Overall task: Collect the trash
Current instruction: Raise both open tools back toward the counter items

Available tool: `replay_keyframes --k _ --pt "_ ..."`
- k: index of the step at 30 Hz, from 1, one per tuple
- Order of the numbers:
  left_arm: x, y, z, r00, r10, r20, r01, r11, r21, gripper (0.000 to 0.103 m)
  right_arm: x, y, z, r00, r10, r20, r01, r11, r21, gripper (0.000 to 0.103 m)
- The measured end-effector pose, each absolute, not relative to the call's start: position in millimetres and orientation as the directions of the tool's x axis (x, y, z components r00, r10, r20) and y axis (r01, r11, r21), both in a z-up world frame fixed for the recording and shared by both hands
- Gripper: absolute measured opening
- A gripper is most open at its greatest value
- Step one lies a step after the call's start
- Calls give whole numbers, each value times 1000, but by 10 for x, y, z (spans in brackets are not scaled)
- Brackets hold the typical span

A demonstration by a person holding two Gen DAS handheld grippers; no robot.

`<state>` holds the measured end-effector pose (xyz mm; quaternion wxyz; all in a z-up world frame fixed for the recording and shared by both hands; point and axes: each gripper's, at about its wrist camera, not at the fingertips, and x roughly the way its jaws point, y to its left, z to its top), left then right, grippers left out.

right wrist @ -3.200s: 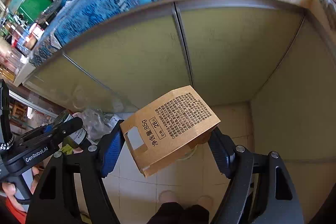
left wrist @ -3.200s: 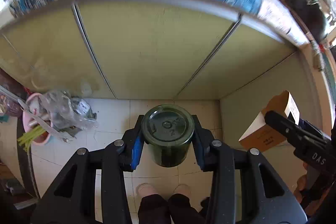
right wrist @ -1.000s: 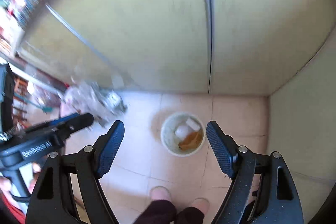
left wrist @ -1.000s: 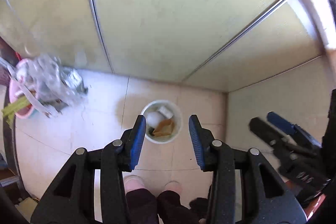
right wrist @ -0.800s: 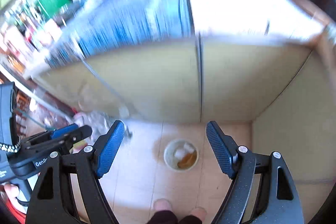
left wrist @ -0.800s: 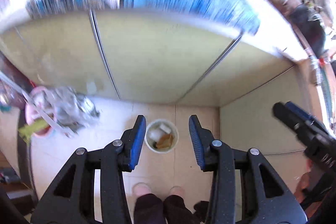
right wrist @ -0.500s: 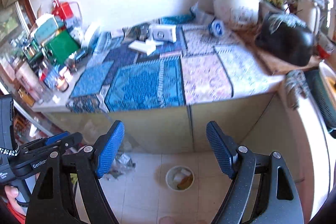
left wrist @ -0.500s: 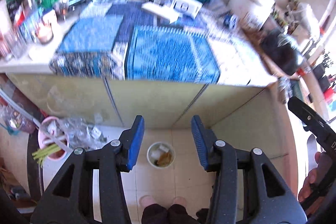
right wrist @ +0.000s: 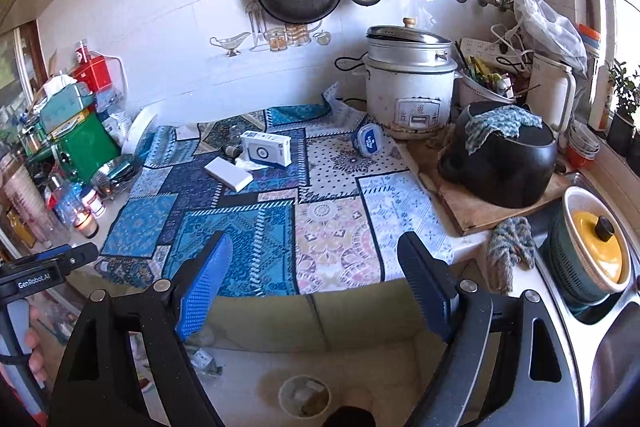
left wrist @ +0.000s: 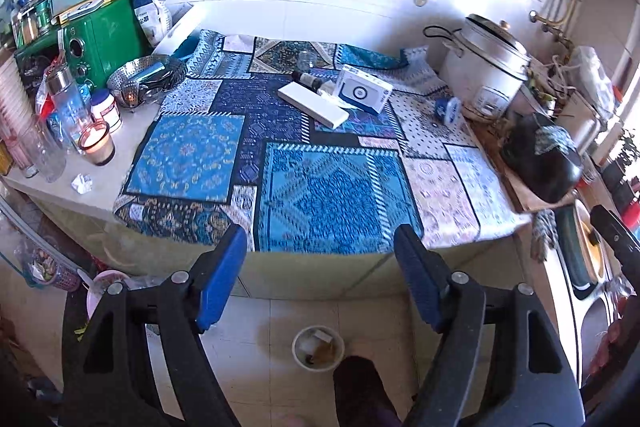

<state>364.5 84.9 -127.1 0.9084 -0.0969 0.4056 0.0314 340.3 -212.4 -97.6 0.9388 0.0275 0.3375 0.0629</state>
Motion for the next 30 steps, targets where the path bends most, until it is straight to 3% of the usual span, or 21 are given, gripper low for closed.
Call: replay_keyframes --k 7,19,30 --pt "4728 834 -1484 630 8 -777 -239 954 -183 76 4516 -2481 -1213 724 211 -656 -140 977 159 88" --pt "6747 929 -2353 429 46 -902 -446 880 -167 76 6506 -2988 -1948 536 230 -812 -199 969 143 88" --pt "7560 1188 -2970 340 116 -933 -552 828 -98 76 7454 -2970 -2533 416 279 -866 -194 957 215 88"
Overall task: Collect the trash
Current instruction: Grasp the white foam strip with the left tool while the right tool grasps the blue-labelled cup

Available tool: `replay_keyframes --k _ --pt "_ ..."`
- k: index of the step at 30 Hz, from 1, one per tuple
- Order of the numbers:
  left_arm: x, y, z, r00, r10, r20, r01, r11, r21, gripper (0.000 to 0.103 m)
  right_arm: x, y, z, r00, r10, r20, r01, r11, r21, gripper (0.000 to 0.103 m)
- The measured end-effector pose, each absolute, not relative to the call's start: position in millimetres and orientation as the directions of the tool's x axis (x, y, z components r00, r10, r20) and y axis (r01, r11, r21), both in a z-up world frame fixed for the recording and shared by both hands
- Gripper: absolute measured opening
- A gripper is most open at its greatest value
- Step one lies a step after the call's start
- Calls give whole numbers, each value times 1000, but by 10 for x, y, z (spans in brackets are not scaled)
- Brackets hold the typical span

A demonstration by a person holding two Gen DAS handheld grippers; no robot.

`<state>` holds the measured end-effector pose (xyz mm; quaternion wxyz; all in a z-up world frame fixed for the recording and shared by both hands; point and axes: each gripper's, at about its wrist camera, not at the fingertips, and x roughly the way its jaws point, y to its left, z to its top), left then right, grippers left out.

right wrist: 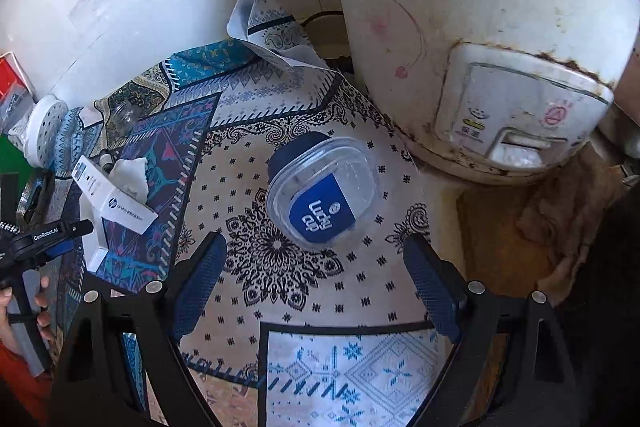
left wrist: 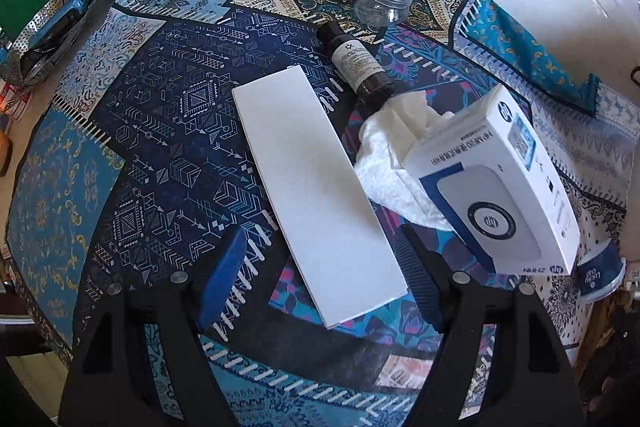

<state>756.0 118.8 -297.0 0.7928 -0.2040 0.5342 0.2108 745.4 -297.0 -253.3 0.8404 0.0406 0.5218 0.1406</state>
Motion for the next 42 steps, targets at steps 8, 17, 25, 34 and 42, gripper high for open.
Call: replay_keyframes --k 8,17,25,34,42 --pt "7459 1356 -3047 323 139 -936 -542 838 -63 77 7835 -2868 -2730 402 203 -893 -203 971 130 88" --pt "7595 1540 -3095 342 57 -938 -544 826 -148 77 7946 -2869 -2857 394 248 -885 -223 960 170 81" --pt "7941 1480 -3173 327 100 -940 -551 828 -104 72 7872 -2829 -2831 392 262 -882 -239 955 177 81" --pt "7757 1341 -3137 342 136 -930 -533 843 -73 51 7680 -2789 -2627 415 311 -855 -269 940 211 81" --pt "7207 1155 -2874 395 88 -914 -479 869 -123 50 7325 -2673 -2451 427 326 -844 -278 935 220 81"
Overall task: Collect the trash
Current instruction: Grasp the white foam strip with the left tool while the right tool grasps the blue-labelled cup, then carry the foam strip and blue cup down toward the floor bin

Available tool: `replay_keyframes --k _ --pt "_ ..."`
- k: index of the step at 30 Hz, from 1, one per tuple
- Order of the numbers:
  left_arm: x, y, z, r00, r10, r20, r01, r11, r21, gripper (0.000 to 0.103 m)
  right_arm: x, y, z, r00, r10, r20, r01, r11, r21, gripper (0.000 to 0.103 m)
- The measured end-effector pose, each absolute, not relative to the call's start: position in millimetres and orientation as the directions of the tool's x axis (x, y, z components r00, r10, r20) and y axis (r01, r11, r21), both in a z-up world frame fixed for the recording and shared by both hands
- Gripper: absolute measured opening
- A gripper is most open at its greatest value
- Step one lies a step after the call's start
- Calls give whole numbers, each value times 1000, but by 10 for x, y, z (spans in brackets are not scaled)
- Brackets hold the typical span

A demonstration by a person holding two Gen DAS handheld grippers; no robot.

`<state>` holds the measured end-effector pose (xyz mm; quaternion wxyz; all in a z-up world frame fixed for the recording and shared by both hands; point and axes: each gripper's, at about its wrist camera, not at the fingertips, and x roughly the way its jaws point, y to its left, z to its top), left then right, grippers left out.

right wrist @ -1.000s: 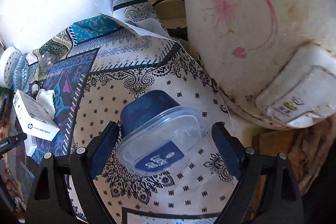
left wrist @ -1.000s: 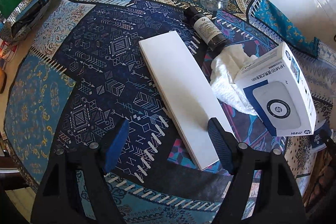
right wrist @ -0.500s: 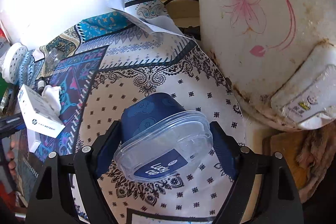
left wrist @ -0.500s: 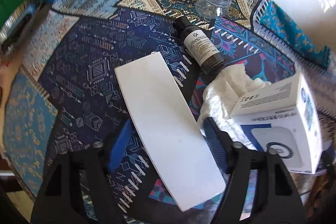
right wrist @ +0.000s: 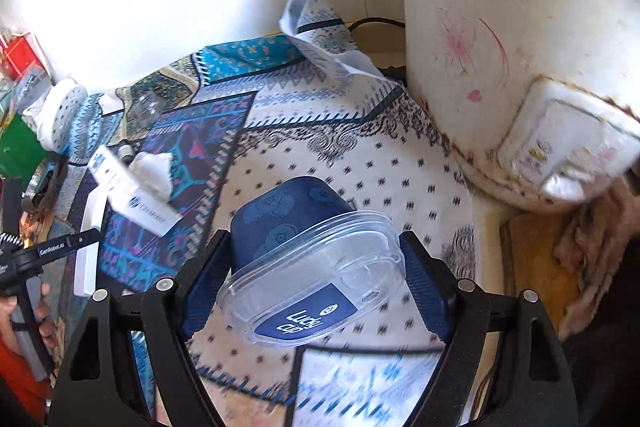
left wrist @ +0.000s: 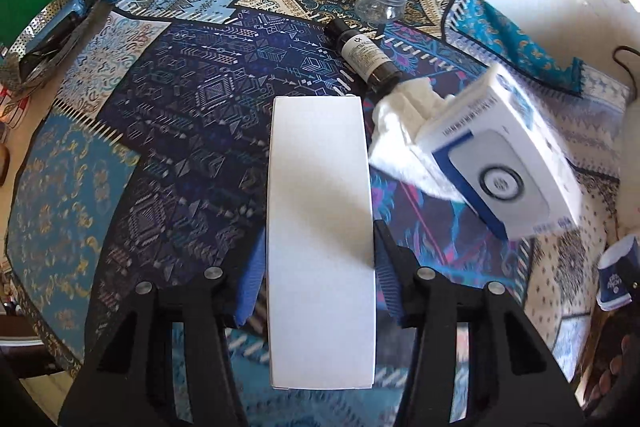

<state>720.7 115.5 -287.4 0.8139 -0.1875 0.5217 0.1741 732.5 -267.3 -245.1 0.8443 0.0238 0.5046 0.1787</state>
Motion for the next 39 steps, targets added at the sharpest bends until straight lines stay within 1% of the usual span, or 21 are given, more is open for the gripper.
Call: replay_keyframes --k 3,6,12,19,22,24,30,35,39 --pt "6957 1071 -2690 427 101 -899 -449 886 -113 50 7095 -2616 -2336 439 334 -834 -280 933 226 81" --pt "6674 1033 -2480 474 89 -876 -411 902 -131 50 6802 -2517 -2194 462 337 -820 -290 931 220 81" --pt "5864 924 -2120 550 60 -833 -320 936 -144 50 6004 -2237 -1944 514 332 -791 -294 934 201 81" --pt "4719 952 -2011 594 21 -804 -206 970 -126 50 4814 -1880 -1900 554 324 -767 -268 942 203 81" --pt "4233 998 -2041 596 -4 -803 -168 977 -130 50 4350 -1724 -1959 555 326 -765 -258 942 214 81" --pt "3955 995 -2069 590 2 -807 -150 983 -107 50 4107 -1636 -2004 545 329 -771 -251 942 224 81" --pt "3349 926 -2249 533 -26 -846 -113 988 -102 50 3507 -1483 -2148 483 336 -809 -233 939 251 81" --pt "3098 782 -2646 472 -67 -879 -95 988 -126 50 3233 -1531 -2371 445 321 -836 -221 944 245 81" --pt "3030 624 -3189 393 -104 -914 -106 982 -157 50 3123 -1662 -2762 413 309 -857 -192 949 249 81"
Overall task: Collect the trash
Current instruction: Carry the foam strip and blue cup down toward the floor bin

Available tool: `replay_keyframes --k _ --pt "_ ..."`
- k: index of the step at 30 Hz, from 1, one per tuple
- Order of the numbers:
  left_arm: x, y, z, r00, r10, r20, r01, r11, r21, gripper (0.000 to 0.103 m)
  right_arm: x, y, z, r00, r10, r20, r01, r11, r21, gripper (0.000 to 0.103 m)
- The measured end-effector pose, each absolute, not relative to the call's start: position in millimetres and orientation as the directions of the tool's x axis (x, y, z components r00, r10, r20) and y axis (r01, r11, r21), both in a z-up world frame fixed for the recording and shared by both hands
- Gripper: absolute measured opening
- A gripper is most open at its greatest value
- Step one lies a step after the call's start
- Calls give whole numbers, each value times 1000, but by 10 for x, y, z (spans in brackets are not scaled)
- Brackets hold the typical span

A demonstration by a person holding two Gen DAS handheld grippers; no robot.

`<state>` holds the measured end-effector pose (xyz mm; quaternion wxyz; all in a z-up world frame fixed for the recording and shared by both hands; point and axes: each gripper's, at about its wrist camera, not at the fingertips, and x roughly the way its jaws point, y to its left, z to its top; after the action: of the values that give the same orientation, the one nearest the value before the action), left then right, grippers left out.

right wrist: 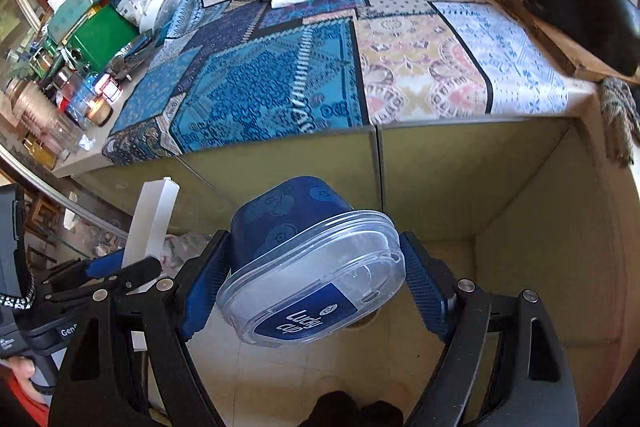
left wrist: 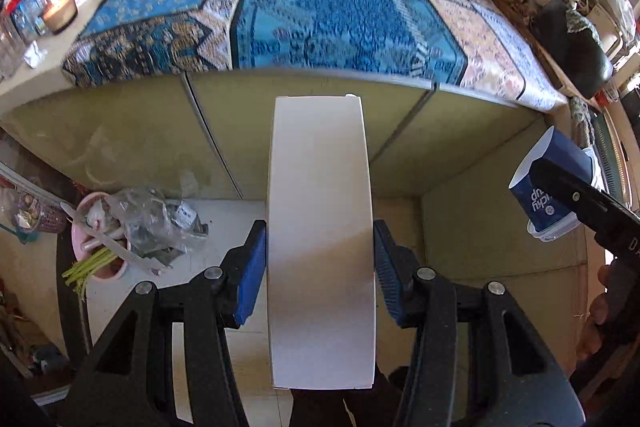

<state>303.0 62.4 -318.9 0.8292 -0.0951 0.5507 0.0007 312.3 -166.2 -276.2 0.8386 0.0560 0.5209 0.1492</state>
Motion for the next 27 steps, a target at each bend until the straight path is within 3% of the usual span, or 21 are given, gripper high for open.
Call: replay_keyframes --k 8,22,27 --pt "3117 278 -4646 269 -158 -950 -118 974 -195 50 3112 -2007 -4020 331 305 -893 -127 952 278 81" --pt "3444 99 -8043 18 -278 -960 -216 937 -275 50 3148 -2086 -6755 185 322 -928 -117 945 305 81" --pt "3513 149 -8790 -19 -293 -956 -216 935 -282 50 3244 -1922 -7543 140 369 -919 -85 929 360 81"
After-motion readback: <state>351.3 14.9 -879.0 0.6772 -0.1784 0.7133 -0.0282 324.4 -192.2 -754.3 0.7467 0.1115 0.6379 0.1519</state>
